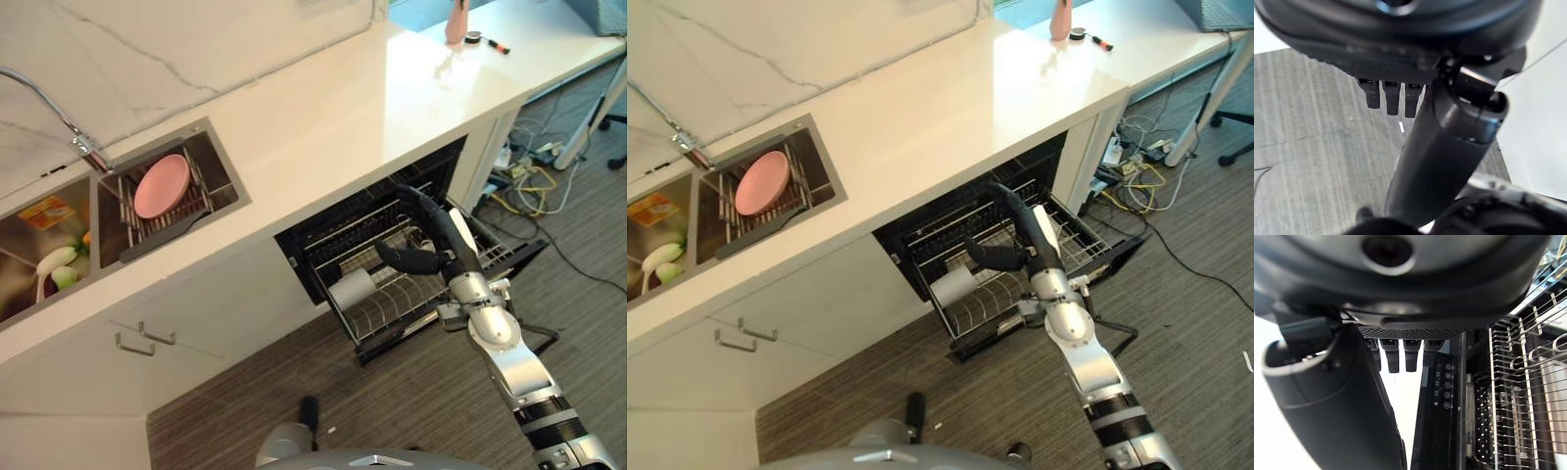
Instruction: Place the dishes in the dishwasher.
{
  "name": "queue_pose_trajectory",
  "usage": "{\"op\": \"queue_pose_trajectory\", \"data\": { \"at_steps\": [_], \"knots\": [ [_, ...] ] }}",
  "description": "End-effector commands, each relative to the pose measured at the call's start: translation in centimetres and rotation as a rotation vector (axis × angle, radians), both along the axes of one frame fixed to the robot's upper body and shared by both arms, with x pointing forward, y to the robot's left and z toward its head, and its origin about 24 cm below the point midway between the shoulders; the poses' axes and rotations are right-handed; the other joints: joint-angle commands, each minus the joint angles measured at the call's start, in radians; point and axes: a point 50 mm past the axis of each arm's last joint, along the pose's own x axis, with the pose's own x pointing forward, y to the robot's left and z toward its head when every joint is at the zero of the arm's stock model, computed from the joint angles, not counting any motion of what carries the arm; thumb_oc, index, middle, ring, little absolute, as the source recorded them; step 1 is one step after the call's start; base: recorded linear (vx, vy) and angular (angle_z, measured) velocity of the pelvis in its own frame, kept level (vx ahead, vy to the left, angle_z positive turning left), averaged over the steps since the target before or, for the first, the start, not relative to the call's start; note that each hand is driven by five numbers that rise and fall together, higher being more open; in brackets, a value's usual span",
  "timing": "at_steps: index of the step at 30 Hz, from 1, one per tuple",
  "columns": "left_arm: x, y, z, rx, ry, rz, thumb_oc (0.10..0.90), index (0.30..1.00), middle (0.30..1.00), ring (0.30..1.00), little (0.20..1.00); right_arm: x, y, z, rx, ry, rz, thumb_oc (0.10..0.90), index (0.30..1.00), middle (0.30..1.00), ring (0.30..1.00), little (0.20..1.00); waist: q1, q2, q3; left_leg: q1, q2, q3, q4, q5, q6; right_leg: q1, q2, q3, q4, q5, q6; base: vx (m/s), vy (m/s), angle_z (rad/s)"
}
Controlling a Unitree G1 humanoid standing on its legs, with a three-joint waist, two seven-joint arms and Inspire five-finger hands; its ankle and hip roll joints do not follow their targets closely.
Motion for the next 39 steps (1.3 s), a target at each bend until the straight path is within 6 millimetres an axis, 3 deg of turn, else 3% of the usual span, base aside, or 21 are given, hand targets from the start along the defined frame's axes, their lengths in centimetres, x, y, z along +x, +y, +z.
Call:
{"op": "queue_pose_trajectory", "data": {
  "at_steps": [1, 5, 6, 7, 8, 9, 11, 12, 13, 14, 15, 16, 17, 18, 21, 22, 24, 26, 29, 32, 39],
  "knots": [
    [2.2, 1.9, 0.4, 0.074, -0.060, -0.066, 0.800, 0.900, 0.900, 0.900, 0.900, 0.5, 1.0, 6.6, -0.004, -0.330, 0.050, 0.800, 0.900, 0.900, 0.900, 0.900, -0.044, -0.002, -0.041, 0.137, 0.138, 0.074, -0.024, 0.043, -0.010, -0.037, -0.086, 0.068, 0.009, 0.014, 0.083, -0.07, 0.347, 0.63],
    [3.7, 2.0, 0.6, 0.102, -0.094, -0.182, 0.800, 0.900, 0.900, 0.900, 0.900, -0.1, -1.1, 6.2, -0.041, -0.316, -0.046, 0.800, 0.900, 0.900, 0.900, 0.900, -0.076, 0.014, -0.063, 0.178, 0.177, 0.077, -0.009, 0.029, -0.031, -0.053, -0.180, 0.047, 0.056, 0.064, 0.124, -0.07, 0.536, 0.46],
    [4.5, 1.5, 0.6, 0.095, -0.116, -0.230, 0.800, 0.900, 0.900, 0.900, 0.900, -0.5, -2.1, 6.3, -0.060, -0.324, -0.094, 0.800, 0.900, 0.900, 0.900, 0.900, -0.086, 0.017, -0.065, 0.168, 0.153, 0.049, 0.010, -0.037, -0.020, -0.043, -0.223, 0.043, 0.065, 0.090, 0.145, -0.03, 0.459, 0.81],
    [4.6, 1.4, 0.6, 0.095, -0.115, -0.234, 0.800, 0.900, 0.900, 0.900, 0.900, -0.6, -2.2, 6.3, -0.062, -0.324, -0.098, 0.800, 0.900, 0.900, 0.900, 0.900, -0.086, 0.015, -0.065, 0.163, 0.147, 0.044, 0.020, -0.046, -0.015, -0.040, -0.231, 0.039, 0.066, 0.093, 0.150, -0.01, 0.621, 0.93],
    [5.5, 1.5, 0.8, 0.113, -0.133, -0.277, 0.800, 0.900, 0.900, 0.900, 0.900, -0.8, -3.0, 6.0, -0.060, -0.312, -0.152, 0.800, 0.900, 0.900, 0.900, 0.900, -0.087, -0.001, -0.067, 0.146, 0.089, 0.022, 0.053, -0.171, 0.017, -0.036, -0.305, 0.041, 0.104, 0.144, 0.165, 0.01, 0.609, 1.03],
    [6.3, 1.7, 1.0, 0.135, -0.156, -0.314, 0.800, 0.900, 0.900, 0.900, 0.900, -1.1, -3.5, 6.2, -0.056, -0.332, -0.188, 0.800, 0.900, 0.900, 0.900, 0.900, -0.082, -0.015, -0.061, 0.136, 0.044, 0.005, 0.073, -0.212, 0.047, -0.038, -0.346, 0.051, 0.157, 0.170, 0.162, 0.01, 0.756, 0.91],
    [7.9, 2.3, 1.4, 0.173, -0.193, -0.356, 0.800, 0.900, 0.900, 0.900, 0.900, -1.2, -3.7, 6.5, -0.018, -0.361, -0.229, 0.800, 0.900, 0.900, 0.900, 0.900, -0.093, -0.034, -0.034, 0.135, -0.020, -0.024, 0.076, -0.231, 0.104, -0.116, -0.377, 0.152, 0.324, 0.200, 0.143, 0.00, 0.468, 0.88],
    [8.0, 2.4, 1.5, 0.173, -0.194, -0.356, 0.800, 0.900, 0.900, 0.900, 0.900, -1.2, -3.7, 6.5, -0.017, -0.363, -0.230, 0.800, 0.900, 0.900, 0.900, 0.900, -0.090, -0.037, -0.034, 0.133, -0.024, -0.021, 0.075, -0.229, 0.105, -0.123, -0.382, 0.157, 0.329, 0.198, 0.143, 0.05, 0.596, 0.97],
    [7.2, 2.2, 1.2, 0.169, -0.155, -0.346, 0.800, 0.900, 0.900, 0.900, 0.900, -1.5, -3.5, 7.2, 0.022, -0.408, -0.233, 0.800, 0.900, 0.900, 0.900, 0.900, -0.109, -0.039, -0.028, 0.168, -0.072, -0.036, 0.028, -0.209, 0.152, -0.221, -0.255, 0.266, 0.417, 0.121, 0.107, -0.01, 0.400, 0.55],
    [7.3, 2.1, 1.2, 0.168, -0.156, -0.347, 0.800, 0.900, 0.900, 0.900, 0.900, -1.5, -3.5, 7.2, 0.021, -0.410, -0.233, 0.800, 0.900, 0.900, 0.900, 0.900, -0.106, -0.043, -0.025, 0.161, -0.076, -0.025, 0.027, -0.192, 0.156, -0.226, -0.261, 0.254, 0.410, 0.133, 0.089, 0.08, 0.478, 0.16],
    [6.7, 2.0, 1.0, 0.160, -0.132, -0.328, 0.800, 0.900, 0.900, 0.900, 0.900, -1.5, -3.5, 7.5, 0.028, -0.428, -0.238, 0.800, 0.900, 0.900, 0.900, 0.900, -0.104, -0.039, -0.032, 0.188, -0.084, -0.025, 0.000, -0.206, 0.160, -0.223, -0.219, 0.240, 0.402, 0.097, 0.107, 0.02, 0.078, -0.13],
    [6.7, 2.0, 1.0, 0.160, -0.132, -0.328, 0.800, 0.900, 0.900, 0.900, 0.900, -1.5, -3.5, 7.5, 0.028, -0.428, -0.238, 0.800, 0.900, 0.900, 0.900, 0.900, -0.104, -0.039, -0.032, 0.188, -0.084, -0.025, 0.000, -0.206, 0.160, -0.223, -0.219, 0.240, 0.402, 0.097, 0.107, 0.10, 0.156, -0.20],
    [6.2, 1.9, 0.9, 0.148, -0.114, -0.315, 0.800, 0.900, 0.900, 0.900, 0.900, -1.5, -3.4, 7.7, 0.030, -0.437, -0.231, 0.800, 0.900, 0.900, 0.900, 0.900, -0.104, -0.041, -0.035, 0.201, -0.095, -0.020, -0.020, -0.205, 0.170, -0.232, -0.188, 0.219, 0.398, 0.078, 0.100, 0.10, 0.174, -0.13],
    [5.9, 1.4, 0.7, 0.126, -0.095, -0.294, 0.800, 0.900, 0.900, 0.900, 0.900, -1.3, -2.9, 8.0, 0.048, -0.440, -0.193, 0.800, 0.900, 0.900, 0.900, 0.900, -0.114, -0.047, -0.032, 0.228, -0.110, -0.024, -0.044, -0.201, 0.178, -0.273, -0.105, 0.223, 0.375, 0.045, 0.082, 0.16, 0.196, -0.15],
    [5.9, 1.0, 0.5, 0.113, -0.077, -0.308, 0.800, 0.900, 0.900, 0.900, 0.900, -1.5, -2.1, 8.3, 0.068, -0.450, -0.138, 0.800, 0.900, 0.900, 0.900, 0.900, -0.132, -0.074, -0.022, 0.244, -0.134, -0.031, -0.040, -0.207, 0.184, -0.323, -0.030, 0.284, 0.300, 0.061, 0.071, 0.12, 0.050, -0.02],
    [6.1, 0.9, 0.6, 0.116, -0.078, -0.342, 0.800, 0.900, 0.900, 0.900, 0.900, -1.6, -1.7, 8.0, 0.069, -0.438, -0.115, 0.800, 0.900, 0.900, 0.900, 0.900, -0.148, -0.081, -0.022, 0.252, -0.137, -0.041, -0.033, -0.223, 0.183, -0.335, 0.002, 0.355, 0.285, 0.054, 0.074, 0.06, -0.007, 0.30],
    [6.4, 0.8, 0.6, 0.115, -0.087, -0.353, 0.800, 0.900, 0.900, 0.900, 0.900, -1.8, -1.6, 8.2, 0.082, -0.442, -0.102, 0.800, 0.900, 0.900, 0.900, 0.900, -0.152, -0.091, -0.021, 0.243, -0.143, -0.052, -0.018, -0.228, 0.183, -0.323, 0.005, 0.392, 0.260, 0.061, 0.081, 0.12, -0.053, 0.62],
    [6.1, 0.8, 0.6, 0.124, -0.084, -0.396, 0.800, 0.900, 0.900, 0.900, 0.900, -2.5, -1.1, 8.3, 0.078, -0.449, -0.065, 0.800, 0.900, 0.900, 0.900, 0.900, -0.153, -0.099, -0.032, 0.241, -0.148, -0.063, 0.003, -0.244, 0.181, -0.269, 0.021, 0.417, 0.208, 0.053, 0.061, 0.17, -0.085, 0.72],
    [5.3, 0.9, 0.5, 0.120, -0.062, -0.395, 0.800, 0.900, 0.900, 0.900, 0.900, -3.0, 0.2, 7.4, 0.114, -0.388, 0.050, 0.800, 0.900, 0.900, 0.900, 0.900, -0.144, -0.087, -0.069, 0.265, -0.127, -0.050, 0.009, -0.241, 0.163, -0.202, 0.040, 0.392, 0.149, 0.047, 0.050, 0.19, -0.073, 0.03],
    [5.9, 1.0, 0.6, 0.123, -0.082, -0.415, 0.800, 0.900, 0.900, 0.900, 0.900, -2.9, 0.7, 6.9, 0.096, -0.344, 0.114, 0.800, 0.900, 0.900, 0.900, 0.900, -0.141, -0.083, -0.082, 0.278, -0.110, -0.055, -0.003, -0.224, 0.147, -0.173, 0.051, 0.374, 0.125, 0.038, 0.045, 0.17, -0.077, -0.20],
    [6.8, 0.9, 0.7, 0.114, -0.110, -0.405, 0.800, 0.900, 0.900, 0.900, 0.900, -2.3, -0.1, 6.1, 0.050, -0.280, 0.130, 0.800, 0.900, 0.900, 0.900, 0.900, -0.135, -0.085, -0.091, 0.261, -0.074, -0.068, 0.044, -0.167, 0.087, -0.111, 0.077, 0.338, 0.056, 0.020, 0.022, 0.09, -0.071, 0.14]
  ]
}}
